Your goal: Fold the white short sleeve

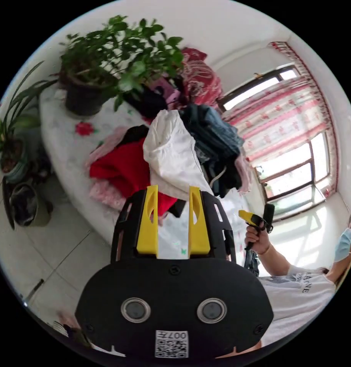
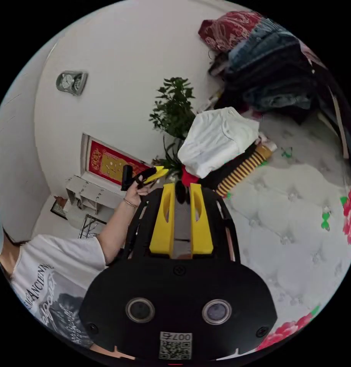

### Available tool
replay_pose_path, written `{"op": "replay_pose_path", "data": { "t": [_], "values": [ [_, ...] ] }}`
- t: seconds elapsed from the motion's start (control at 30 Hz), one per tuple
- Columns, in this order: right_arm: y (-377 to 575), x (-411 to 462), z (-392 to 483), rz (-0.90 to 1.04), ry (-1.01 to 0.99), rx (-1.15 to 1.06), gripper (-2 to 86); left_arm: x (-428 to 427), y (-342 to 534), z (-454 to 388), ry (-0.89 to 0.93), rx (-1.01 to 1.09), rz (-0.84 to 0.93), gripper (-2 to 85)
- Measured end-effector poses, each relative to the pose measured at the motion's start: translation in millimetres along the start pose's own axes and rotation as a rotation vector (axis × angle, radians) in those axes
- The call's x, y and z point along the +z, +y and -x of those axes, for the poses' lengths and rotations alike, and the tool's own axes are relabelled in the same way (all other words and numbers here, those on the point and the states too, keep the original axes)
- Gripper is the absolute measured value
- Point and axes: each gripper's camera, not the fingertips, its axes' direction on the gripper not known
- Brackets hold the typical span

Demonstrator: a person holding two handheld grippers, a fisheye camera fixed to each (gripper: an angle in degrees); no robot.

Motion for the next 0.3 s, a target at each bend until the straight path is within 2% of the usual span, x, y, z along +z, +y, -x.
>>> {"op": "replay_pose_path", "data": {
  "t": [0.13,0.23,0.3],
  "values": [
    [92.0,-3.7,-34.5,0.152,0.211,0.068,3.1,31.8,71.4,13.8,-0.117,-0.078,0.067,11.2],
    [177.3,-30.8,-49.2,0.230,0.399,0.178,2.6,66.1,99.0,-28.0,-0.184,0.054,0.149,10.8],
    [236.5,-58.2,-44.5,0.259,0.551,0.252,1.9,93.8,106.1,-77.9,-0.133,0.248,0.196,10.3]
  ]
}}
